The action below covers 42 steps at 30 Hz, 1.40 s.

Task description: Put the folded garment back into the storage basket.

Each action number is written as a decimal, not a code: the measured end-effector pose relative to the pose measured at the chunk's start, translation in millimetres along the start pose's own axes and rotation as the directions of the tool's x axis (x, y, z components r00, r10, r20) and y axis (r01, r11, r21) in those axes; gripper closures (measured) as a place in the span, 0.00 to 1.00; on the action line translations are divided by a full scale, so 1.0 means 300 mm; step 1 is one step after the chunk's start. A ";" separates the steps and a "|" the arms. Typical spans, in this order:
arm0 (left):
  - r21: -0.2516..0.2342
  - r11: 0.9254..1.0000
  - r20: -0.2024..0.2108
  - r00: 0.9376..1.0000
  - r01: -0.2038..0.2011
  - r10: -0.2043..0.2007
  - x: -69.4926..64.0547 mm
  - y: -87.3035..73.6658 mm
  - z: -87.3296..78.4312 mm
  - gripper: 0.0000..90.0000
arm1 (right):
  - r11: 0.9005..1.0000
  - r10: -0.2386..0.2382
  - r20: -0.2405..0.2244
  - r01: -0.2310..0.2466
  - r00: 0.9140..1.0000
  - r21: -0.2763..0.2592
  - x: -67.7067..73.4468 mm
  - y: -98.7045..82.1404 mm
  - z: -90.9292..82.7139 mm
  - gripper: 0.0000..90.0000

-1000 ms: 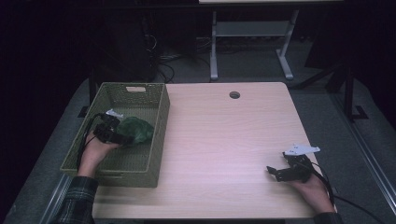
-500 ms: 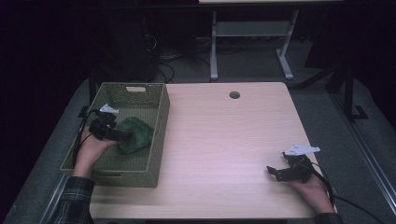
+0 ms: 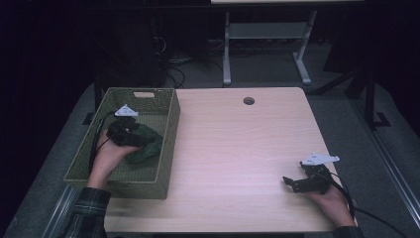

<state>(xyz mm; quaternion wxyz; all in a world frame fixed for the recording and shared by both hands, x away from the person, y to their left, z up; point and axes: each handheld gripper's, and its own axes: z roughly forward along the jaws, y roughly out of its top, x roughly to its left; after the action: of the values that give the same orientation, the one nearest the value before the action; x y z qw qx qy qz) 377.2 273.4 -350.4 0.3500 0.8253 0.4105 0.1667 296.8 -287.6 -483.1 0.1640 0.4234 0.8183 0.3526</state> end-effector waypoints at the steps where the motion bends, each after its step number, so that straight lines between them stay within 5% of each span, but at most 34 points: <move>1: -0.008 1.000 0.006 1.000 -0.012 0.012 -0.012 0.009 0.004 0.17 | 1.000 0.000 0.000 0.000 1.000 0.000 0.000 0.000 0.000 0.09; 8: -0.043 0.997 0.059 0.996 -0.057 0.060 -0.101 0.063 0.028 0.17 | 1.000 0.000 0.000 0.000 1.000 0.000 0.000 0.000 0.000 0.09; 18: -0.067 0.992 0.143 0.983 -0.107 0.116 -0.236 0.126 0.081 0.17 | 1.000 0.000 0.000 0.000 1.000 0.000 0.000 0.000 0.000 0.09; 30: -0.080 0.983 0.221 0.959 -0.164 0.178 -0.382 0.158 0.169 0.17 | 1.000 0.000 0.000 0.000 1.000 0.000 0.000 0.000 0.000 0.09; 36: -0.072 0.975 0.263 0.939 -0.211 0.223 -0.471 0.153 0.235 0.17 | 1.000 0.001 0.000 -0.001 1.000 0.000 0.000 0.000 0.000 0.09; 42: -0.077 0.967 0.281 0.925 -0.243 0.255 -0.525 0.134 0.293 0.17 | 1.000 0.000 0.000 0.000 1.000 0.000 0.000 0.000 0.000 0.09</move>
<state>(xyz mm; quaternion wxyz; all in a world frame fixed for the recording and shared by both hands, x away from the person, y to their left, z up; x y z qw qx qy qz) 353.4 92.8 -381.2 0.3987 0.8789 0.2436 0.0961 296.8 -287.6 -483.2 0.1641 0.4233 0.8182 0.3527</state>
